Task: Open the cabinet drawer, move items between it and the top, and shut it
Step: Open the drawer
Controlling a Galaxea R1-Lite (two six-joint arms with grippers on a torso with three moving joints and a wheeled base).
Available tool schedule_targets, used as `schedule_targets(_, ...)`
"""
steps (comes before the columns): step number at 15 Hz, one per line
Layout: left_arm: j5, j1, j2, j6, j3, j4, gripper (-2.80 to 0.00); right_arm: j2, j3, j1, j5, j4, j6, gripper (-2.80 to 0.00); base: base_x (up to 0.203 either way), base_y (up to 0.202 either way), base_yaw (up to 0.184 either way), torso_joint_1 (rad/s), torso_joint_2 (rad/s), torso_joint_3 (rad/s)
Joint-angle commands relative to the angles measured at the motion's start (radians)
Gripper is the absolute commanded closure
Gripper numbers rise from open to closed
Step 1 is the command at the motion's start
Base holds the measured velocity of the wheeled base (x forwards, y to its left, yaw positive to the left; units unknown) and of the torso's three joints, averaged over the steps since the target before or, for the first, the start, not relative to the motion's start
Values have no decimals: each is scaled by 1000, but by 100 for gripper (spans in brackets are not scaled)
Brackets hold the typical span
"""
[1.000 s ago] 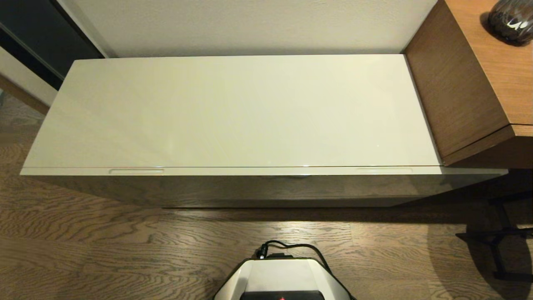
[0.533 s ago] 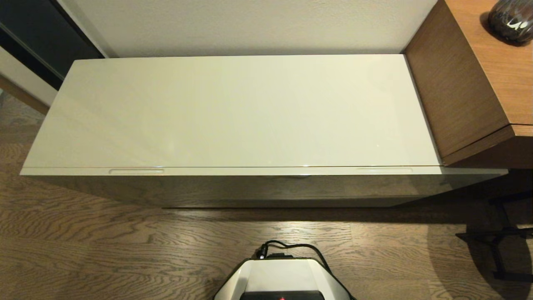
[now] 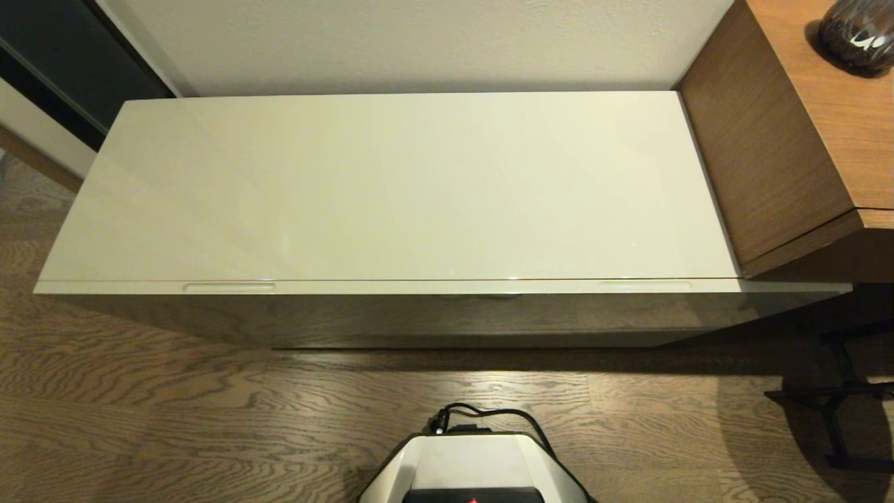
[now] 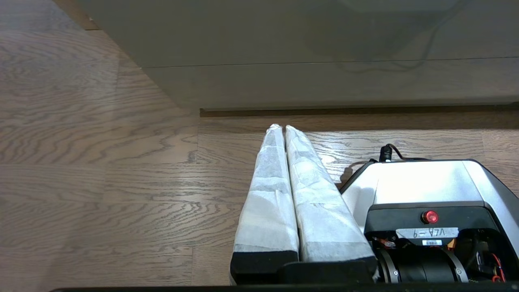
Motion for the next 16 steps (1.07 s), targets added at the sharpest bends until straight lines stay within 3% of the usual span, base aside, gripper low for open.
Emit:
schedule_targets(1,0,0,2,0,0,0,0,0,-2,0,-1,1,-3,0,0,0,0,0,0,0)
schedule_targets(6,-1,0,2,0,0,0,0,-1,-47,0,3,-6,-6,0,0,0,0,0,0,0)
schedule_targets(12,0,0,2,0,0,0,0,60,-751,-2,128,475,45,0,0,0,0,0,0,0)
schedule_targets(16,-1,0,2,0,0,0,0,472,-972,-10,129,501,204,0,0,0,0,0,0,0)
